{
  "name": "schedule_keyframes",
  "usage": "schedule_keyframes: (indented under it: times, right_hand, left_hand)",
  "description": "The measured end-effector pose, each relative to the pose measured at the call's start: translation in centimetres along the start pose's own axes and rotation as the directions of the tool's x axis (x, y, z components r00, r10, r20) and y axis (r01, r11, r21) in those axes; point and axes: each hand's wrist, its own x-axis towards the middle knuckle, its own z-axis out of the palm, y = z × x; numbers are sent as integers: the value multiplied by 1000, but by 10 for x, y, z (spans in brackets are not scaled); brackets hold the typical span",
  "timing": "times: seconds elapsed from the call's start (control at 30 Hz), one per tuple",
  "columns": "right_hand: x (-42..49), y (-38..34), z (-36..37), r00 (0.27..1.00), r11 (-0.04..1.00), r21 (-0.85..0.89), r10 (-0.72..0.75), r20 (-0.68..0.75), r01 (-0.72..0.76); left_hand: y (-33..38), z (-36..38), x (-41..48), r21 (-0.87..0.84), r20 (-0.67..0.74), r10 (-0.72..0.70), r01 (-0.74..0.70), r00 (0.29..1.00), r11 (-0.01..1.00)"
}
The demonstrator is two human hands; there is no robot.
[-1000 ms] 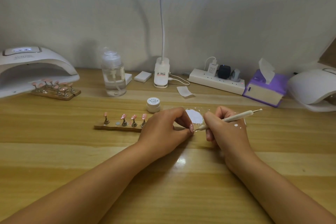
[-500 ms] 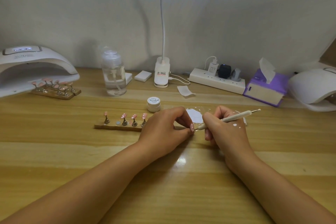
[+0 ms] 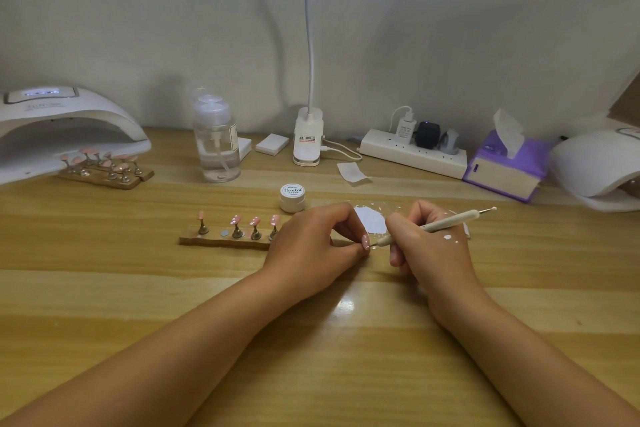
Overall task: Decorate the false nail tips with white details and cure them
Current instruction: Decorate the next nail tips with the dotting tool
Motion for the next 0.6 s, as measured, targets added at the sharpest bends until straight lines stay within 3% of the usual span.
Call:
schedule_keyframes:
  times: [0.17,0.3,0.47,0.6]
  right_hand:
    - [-2,-3,-1,1000,1000,22,-2,-13,2]
    - [-4,-6,-2,995,986,167,1,-95,15]
    - [-5,-8,-3,970,981,59,-174,-172,186]
    - [-2,-9,-4,965,978,-6,-207,-160,209]
  left_hand:
    - [-1,0,1,-4,-3,5,-5,1000,1000]
    - [-2,1,0,-9,0,2,-2,1000,1000]
    - [-2,1,-1,-60,-14,-1,0,1000,998]
    - [-2,0,0,-71,-14,-7,6,1000,997]
